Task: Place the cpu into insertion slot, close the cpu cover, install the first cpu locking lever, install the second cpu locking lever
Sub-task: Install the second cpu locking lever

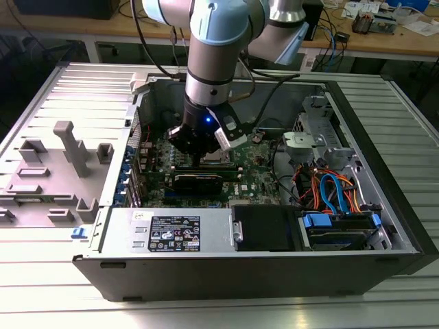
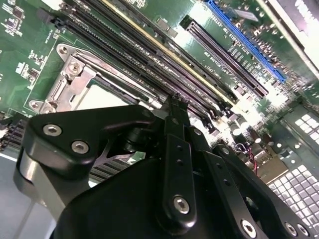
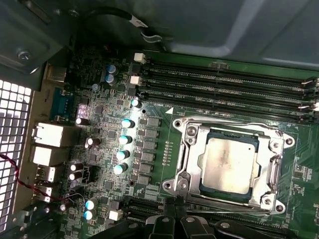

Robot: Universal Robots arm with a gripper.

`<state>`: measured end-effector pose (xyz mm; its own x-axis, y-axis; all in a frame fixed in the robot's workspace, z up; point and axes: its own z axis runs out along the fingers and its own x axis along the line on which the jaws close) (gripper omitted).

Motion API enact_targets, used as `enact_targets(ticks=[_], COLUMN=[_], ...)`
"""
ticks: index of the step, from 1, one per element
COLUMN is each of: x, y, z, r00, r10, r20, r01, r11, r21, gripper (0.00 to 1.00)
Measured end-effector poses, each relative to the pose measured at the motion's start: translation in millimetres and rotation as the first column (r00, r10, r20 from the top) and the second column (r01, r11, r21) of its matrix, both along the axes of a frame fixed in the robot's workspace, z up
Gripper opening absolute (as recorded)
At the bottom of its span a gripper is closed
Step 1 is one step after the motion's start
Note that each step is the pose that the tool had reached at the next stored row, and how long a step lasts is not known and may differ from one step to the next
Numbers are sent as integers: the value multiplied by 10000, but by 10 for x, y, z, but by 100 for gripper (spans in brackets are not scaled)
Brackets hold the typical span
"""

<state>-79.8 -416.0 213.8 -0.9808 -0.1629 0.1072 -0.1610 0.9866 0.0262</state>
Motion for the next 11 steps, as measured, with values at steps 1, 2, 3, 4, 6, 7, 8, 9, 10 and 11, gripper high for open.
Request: enact_targets(ticks=[1, 2, 3, 4, 6, 7, 8, 9, 10, 11], x=[-10, -12, -13, -13, -13, -13, -15, -22, -27, -31], y=[0, 0, 0, 0, -1, 0, -1, 0, 0, 0], z=[-4, -15, -26, -31, -38, -43, -46, -47, -48, -48], r00=[10000, 10000, 10000, 10000, 10000, 10000, 10000, 10000, 10000, 10000], r10=[2, 2, 0, 0, 1, 0, 1, 1, 2, 2], r20=[-1, -1, -1, -1, -1, -1, 0, -1, -1, -1], r01=[-2, -2, 0, 0, -1, 0, -1, -1, -2, -2], r11=[10000, 10000, 9999, 9999, 9999, 9999, 9999, 9999, 9998, 9998], r21=[58, 94, 152, 162, 162, 163, 163, 167, 178, 195], gripper=[11, 11, 11, 11, 11, 11, 11, 11, 11, 11])
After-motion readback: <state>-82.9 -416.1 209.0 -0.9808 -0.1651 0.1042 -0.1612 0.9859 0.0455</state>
